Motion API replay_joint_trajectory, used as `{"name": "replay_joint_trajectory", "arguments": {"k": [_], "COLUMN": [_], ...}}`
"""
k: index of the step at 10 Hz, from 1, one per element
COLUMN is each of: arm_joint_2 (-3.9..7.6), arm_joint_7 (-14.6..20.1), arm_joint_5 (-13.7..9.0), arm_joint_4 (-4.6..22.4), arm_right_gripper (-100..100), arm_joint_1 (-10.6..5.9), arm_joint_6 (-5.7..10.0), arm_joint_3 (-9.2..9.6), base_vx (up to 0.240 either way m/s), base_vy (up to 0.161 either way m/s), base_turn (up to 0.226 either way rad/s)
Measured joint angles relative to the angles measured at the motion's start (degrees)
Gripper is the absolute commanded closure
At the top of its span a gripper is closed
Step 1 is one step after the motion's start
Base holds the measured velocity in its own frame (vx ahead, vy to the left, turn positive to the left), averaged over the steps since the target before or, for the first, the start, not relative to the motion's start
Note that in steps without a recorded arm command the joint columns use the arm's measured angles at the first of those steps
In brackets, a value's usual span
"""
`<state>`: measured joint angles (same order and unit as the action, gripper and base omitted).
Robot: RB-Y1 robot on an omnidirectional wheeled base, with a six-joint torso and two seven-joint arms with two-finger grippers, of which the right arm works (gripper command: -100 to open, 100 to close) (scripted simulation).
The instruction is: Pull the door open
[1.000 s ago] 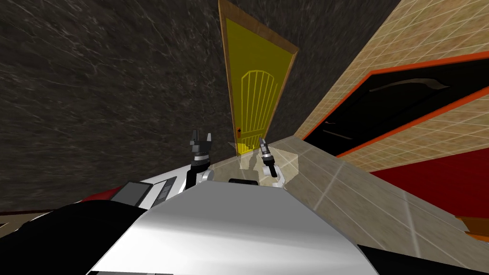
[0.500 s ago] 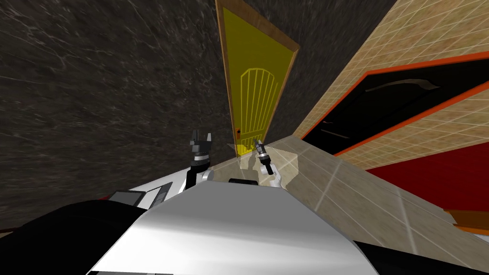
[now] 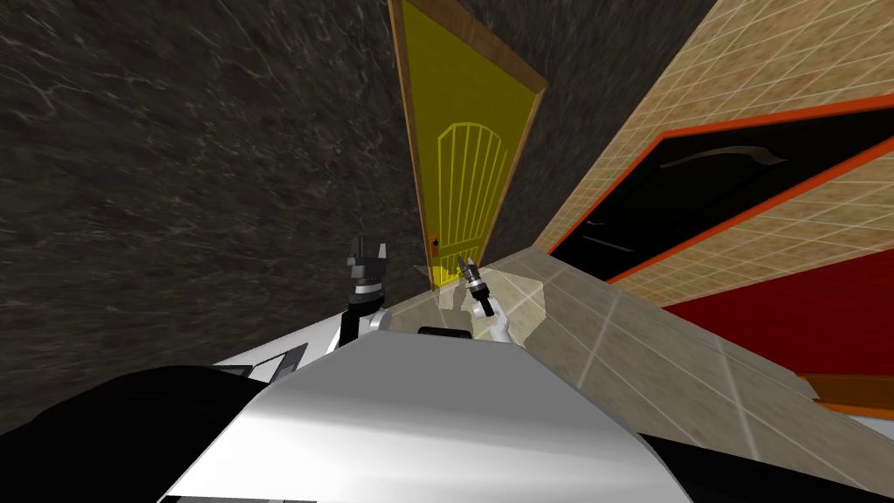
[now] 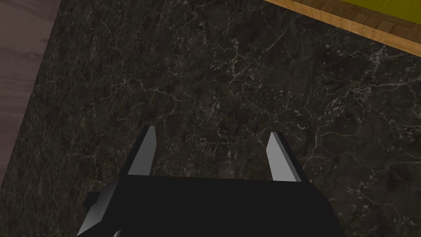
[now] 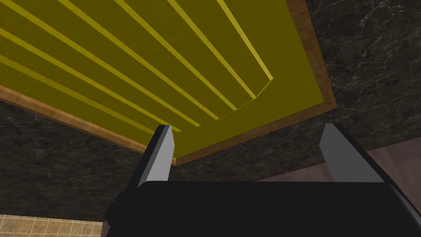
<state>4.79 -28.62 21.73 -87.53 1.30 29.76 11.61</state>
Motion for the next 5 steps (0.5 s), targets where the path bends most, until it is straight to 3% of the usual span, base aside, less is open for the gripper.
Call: {"name": "replay_joint_trajectory", "arguments": {"k": [2, 5], "arm_joint_2": [-0.23, -0.10], "arm_joint_7": [-2.1, -5.4], "arm_joint_5": [0.8, 2.3], "arm_joint_4": [3.4, 7.0], "arm_right_gripper": [-100, -100], "arm_joint_1": [-1.83, -3.96], "arm_joint_6": [0.16, -0.96], "arm_joint_3": [0.49, 1.99], "base_vx": [0.077, 0.081], "base_vy": [0.057, 0.045], "base_turn": [-0.065, -0.048]}}
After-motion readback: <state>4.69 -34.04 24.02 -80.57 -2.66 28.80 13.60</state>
